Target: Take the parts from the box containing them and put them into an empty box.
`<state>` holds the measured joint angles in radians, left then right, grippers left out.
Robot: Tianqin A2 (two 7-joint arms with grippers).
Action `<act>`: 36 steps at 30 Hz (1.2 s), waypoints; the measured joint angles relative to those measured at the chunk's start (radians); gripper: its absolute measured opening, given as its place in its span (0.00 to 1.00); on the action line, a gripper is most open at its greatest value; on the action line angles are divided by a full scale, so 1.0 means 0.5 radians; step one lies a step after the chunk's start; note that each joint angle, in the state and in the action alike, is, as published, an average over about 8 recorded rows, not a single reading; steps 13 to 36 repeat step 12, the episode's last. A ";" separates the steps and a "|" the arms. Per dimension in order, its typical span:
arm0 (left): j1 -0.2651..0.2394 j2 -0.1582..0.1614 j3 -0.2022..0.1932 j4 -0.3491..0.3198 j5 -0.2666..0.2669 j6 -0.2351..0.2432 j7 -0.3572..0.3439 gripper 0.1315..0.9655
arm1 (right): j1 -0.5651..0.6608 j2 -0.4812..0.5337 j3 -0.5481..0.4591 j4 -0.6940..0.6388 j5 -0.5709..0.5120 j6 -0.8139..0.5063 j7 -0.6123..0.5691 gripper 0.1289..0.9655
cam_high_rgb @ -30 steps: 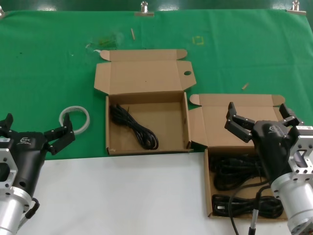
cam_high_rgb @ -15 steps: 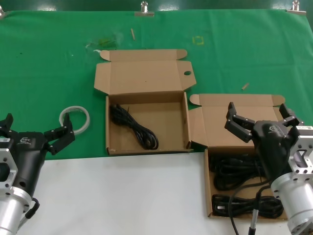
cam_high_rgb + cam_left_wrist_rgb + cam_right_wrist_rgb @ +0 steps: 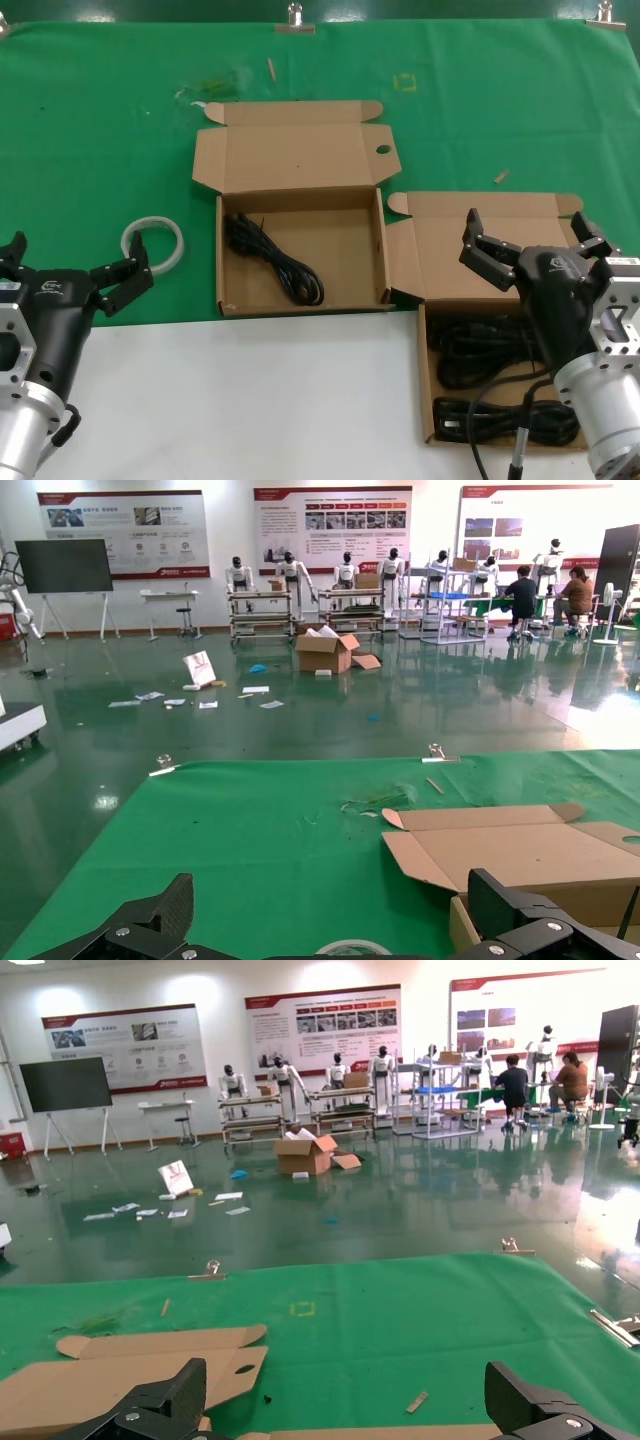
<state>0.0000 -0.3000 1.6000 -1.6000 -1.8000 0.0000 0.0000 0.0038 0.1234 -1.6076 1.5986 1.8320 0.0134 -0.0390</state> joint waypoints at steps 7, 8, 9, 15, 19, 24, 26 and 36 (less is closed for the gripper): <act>0.000 0.000 0.000 0.000 0.000 0.000 0.000 1.00 | 0.000 0.000 0.000 0.000 0.000 0.000 0.000 1.00; 0.000 0.000 0.000 0.000 0.000 0.000 0.000 1.00 | 0.000 0.000 0.000 0.000 0.000 0.000 0.000 1.00; 0.000 0.000 0.000 0.000 0.000 0.000 0.000 1.00 | 0.000 0.000 0.000 0.000 0.000 0.000 0.000 1.00; 0.000 0.000 0.000 0.000 0.000 0.000 0.000 1.00 | 0.000 0.000 0.000 0.000 0.000 0.000 0.000 1.00; 0.000 0.000 0.000 0.000 0.000 0.000 0.000 1.00 | 0.000 0.000 0.000 0.000 0.000 0.000 0.000 1.00; 0.000 0.000 0.000 0.000 0.000 0.000 0.000 1.00 | 0.000 0.000 0.000 0.000 0.000 0.000 0.000 1.00; 0.000 0.000 0.000 0.000 0.000 0.000 0.000 1.00 | 0.000 0.000 0.000 0.000 0.000 0.000 0.000 1.00; 0.000 0.000 0.000 0.000 0.000 0.000 0.000 1.00 | 0.000 0.000 0.000 0.000 0.000 0.000 0.000 1.00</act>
